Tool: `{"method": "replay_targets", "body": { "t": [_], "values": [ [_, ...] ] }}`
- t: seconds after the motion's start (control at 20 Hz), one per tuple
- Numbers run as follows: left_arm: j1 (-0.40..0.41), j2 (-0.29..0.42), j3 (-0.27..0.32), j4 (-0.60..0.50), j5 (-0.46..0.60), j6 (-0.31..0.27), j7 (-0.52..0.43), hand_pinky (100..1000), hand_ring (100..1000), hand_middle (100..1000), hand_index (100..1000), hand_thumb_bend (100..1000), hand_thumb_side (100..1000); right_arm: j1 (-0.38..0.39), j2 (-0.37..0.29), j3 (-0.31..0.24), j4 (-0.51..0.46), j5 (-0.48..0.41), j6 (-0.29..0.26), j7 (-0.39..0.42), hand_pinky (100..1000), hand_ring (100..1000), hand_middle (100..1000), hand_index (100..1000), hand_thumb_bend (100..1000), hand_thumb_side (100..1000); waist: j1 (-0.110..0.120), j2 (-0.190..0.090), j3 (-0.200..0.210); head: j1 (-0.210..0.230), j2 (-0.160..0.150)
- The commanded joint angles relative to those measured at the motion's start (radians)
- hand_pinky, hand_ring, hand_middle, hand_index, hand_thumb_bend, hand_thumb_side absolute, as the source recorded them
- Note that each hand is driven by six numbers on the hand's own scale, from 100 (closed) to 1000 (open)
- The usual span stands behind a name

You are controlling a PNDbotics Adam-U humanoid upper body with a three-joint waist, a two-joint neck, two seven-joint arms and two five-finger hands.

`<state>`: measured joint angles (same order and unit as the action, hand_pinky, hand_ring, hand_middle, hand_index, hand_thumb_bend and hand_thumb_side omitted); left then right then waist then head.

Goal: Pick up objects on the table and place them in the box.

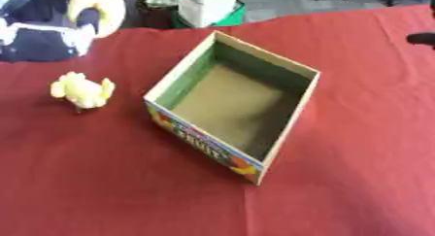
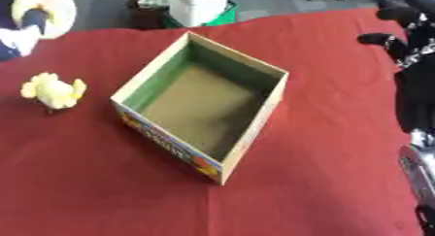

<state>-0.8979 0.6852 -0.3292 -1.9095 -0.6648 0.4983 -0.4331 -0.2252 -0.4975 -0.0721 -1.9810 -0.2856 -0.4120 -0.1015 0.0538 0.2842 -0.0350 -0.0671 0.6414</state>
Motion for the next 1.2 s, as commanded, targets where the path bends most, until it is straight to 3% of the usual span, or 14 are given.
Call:
{"method": "replay_targets", "body": {
  "t": [0.05, 0.55, 0.95, 1.2],
  "values": [
    [-0.057, -0.054, -0.007, 0.036, -0.007, -0.017, -0.002, 430, 437, 404, 407, 100, 275, -0.020, -0.029, 0.001, -0.019, -0.014, -0.002, 0.009, 671, 900, 682, 868, 100, 1000, -0.003, -0.016, -0.008, 0.017, 0.001],
    [-0.180, -0.274, -0.076, 0.279, -0.092, -0.122, 0.057, 433, 441, 408, 407, 100, 268, -0.058, -0.025, 0.014, -0.019, -0.042, 0.011, 0.029, 671, 900, 683, 868, 100, 1000, 0.003, -0.005, -0.040, 0.063, -0.014],
    [-0.199, -0.438, -0.099, 0.510, -0.260, -0.211, 0.131, 437, 448, 419, 412, 100, 254, -0.068, -0.021, 0.017, -0.019, -0.051, 0.018, 0.034, 671, 900, 683, 868, 100, 1000, 0.002, -0.002, -0.042, 0.078, -0.024],
    [-0.185, -0.507, -0.100, 0.609, -0.310, -0.240, 0.164, 437, 450, 423, 413, 100, 254, -0.074, -0.016, 0.019, -0.019, -0.056, 0.020, 0.038, 671, 900, 683, 869, 100, 1000, 0.000, 0.003, -0.047, 0.083, -0.028]
  ]
}}
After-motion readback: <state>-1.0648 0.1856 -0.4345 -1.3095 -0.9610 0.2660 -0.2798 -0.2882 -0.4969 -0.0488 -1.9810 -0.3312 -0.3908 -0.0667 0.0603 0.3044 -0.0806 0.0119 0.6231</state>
